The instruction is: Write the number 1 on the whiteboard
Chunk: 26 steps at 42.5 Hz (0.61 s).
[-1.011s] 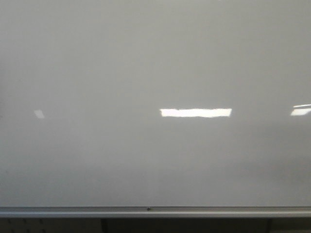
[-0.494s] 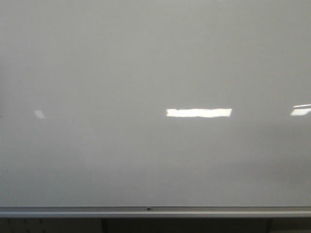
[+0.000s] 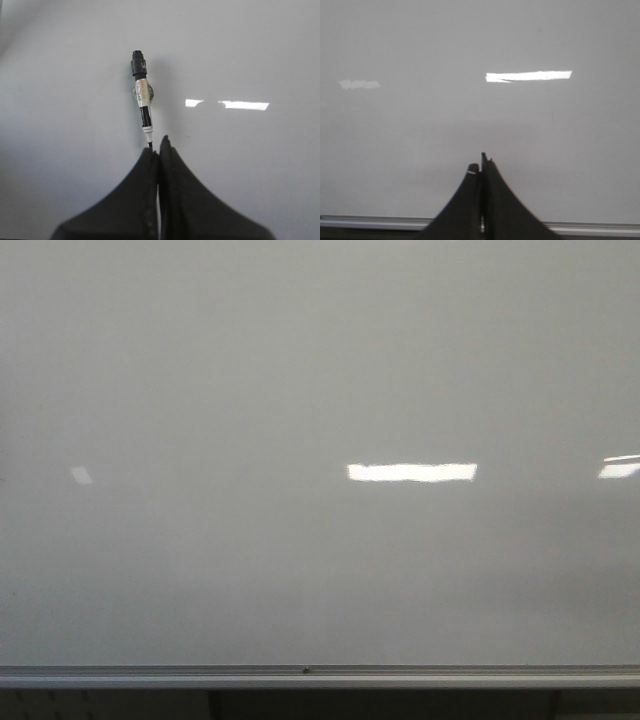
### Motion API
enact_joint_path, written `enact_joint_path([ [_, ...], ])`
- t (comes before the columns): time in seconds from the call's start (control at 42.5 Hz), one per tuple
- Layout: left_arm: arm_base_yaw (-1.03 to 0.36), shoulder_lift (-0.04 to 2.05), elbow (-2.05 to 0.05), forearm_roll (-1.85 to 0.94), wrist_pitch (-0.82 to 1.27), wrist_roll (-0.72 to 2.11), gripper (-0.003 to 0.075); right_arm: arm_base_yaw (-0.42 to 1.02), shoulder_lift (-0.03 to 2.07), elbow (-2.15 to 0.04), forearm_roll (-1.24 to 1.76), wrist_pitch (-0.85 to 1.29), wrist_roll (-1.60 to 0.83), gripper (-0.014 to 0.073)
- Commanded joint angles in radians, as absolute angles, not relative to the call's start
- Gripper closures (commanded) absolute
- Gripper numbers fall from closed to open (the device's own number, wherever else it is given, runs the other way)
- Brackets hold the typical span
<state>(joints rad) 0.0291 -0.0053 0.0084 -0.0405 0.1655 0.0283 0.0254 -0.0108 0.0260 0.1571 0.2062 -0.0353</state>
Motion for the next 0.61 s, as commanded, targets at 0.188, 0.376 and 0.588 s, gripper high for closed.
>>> enact_joint_path([
  [0.188,0.030,-0.021,0.031,-0.049,0.069,0.019,0.0741,0.027,-0.028,0.005,0.151,0.112,-0.041,0.0683],
  [0.376,0.030,-0.021,0.031,-0.054,-0.087,0.019,0.0741,0.027,-0.028,-0.017,0.184,0.066,-0.041,0.0683],
  [0.588,0.030,-0.008,-0.101,-0.054,-0.188,0.019,0.0740,0.027,-0.016,-0.203,0.208,0.178,-0.041,0.0683],
])
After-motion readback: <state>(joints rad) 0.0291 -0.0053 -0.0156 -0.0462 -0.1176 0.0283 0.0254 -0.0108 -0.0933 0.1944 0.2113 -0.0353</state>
